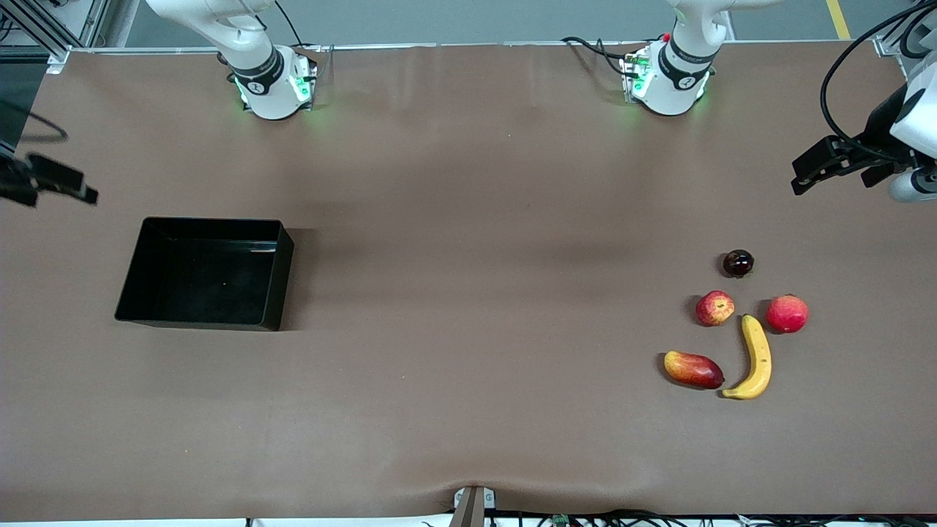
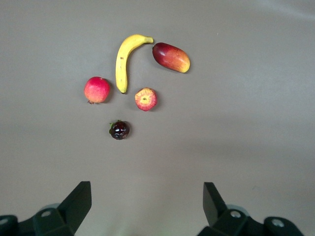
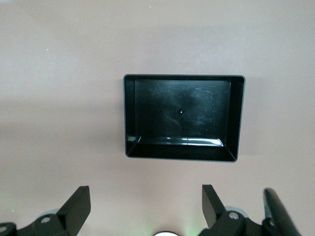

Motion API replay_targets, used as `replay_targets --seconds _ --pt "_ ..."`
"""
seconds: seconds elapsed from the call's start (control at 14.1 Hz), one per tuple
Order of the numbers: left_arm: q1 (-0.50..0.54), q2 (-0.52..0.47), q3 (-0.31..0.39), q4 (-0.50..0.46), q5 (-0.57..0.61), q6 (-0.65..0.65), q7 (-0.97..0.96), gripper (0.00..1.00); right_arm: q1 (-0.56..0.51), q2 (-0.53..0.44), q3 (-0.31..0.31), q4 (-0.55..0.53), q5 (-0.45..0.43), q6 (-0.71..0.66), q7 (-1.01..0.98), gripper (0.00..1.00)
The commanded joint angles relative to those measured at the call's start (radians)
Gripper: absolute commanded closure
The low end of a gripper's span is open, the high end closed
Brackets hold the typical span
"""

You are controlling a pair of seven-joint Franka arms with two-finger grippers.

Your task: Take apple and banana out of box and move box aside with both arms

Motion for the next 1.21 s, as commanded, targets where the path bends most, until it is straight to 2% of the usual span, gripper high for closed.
replay_targets --seconds 0.0,0.43,0.93,1.14 --pt "-0.009 -0.040 0.014 -0.050 -0.023 0.006 0.022 0.00 0.010 -0.065 0.016 -0.055 -0.072 0.000 0.023 0.00" --pt "-0.010 -0.040 0.008 -0.075 -0.028 0.006 0.024 0.00 0.008 -0.122 0.016 -0.139 -0.082 0.009 0.015 0.00" --pt "-0.003 -0.041 0.008 -0.090 -0.027 0.024 0.028 0.00 0.010 -0.127 0.021 -0.139 -0.096 0.052 0.009 0.00" --pt "-0.004 -0.041 0.008 -0.098 -0.027 0.040 0.028 0.00 -0.068 -0.130 0.131 -0.141 -0.096 0.054 0.009 0.00"
